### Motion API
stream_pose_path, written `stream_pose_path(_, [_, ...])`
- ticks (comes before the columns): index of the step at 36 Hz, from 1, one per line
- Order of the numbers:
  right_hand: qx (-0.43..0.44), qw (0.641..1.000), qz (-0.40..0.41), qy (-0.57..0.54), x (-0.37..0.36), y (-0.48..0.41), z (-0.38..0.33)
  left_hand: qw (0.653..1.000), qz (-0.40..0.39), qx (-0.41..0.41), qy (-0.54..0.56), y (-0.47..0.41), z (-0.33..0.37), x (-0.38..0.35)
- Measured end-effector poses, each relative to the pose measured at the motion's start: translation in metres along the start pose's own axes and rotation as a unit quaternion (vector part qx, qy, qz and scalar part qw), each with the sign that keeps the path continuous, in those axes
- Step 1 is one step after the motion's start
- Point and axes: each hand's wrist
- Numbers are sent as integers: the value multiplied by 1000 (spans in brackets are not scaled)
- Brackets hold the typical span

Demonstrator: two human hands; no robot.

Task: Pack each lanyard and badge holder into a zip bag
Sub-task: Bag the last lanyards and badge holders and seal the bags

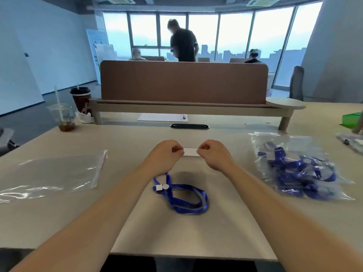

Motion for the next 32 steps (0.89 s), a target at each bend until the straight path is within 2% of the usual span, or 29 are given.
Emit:
stream_pose_path(10, [-24, 996, -18, 78, -22, -55, 12, 999, -18, 30, -10, -33, -29, -1])
stream_pose_path(18, [-51, 981, -90, 167, -19, -93, 23, 998, -48, 45, -18, -72, -43, -7])
stream_pose_path(32, [-68, 962, -117, 238, -18, -96, 23, 997, -42, 57, 28, -79, -50, -18])
Point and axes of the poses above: each hand's wrist, its own y-axis away from the middle knuckle, its own x-axis out of the back of the hand, z = x × y, and after that the axes turned 15 degrees about -z, right-handed
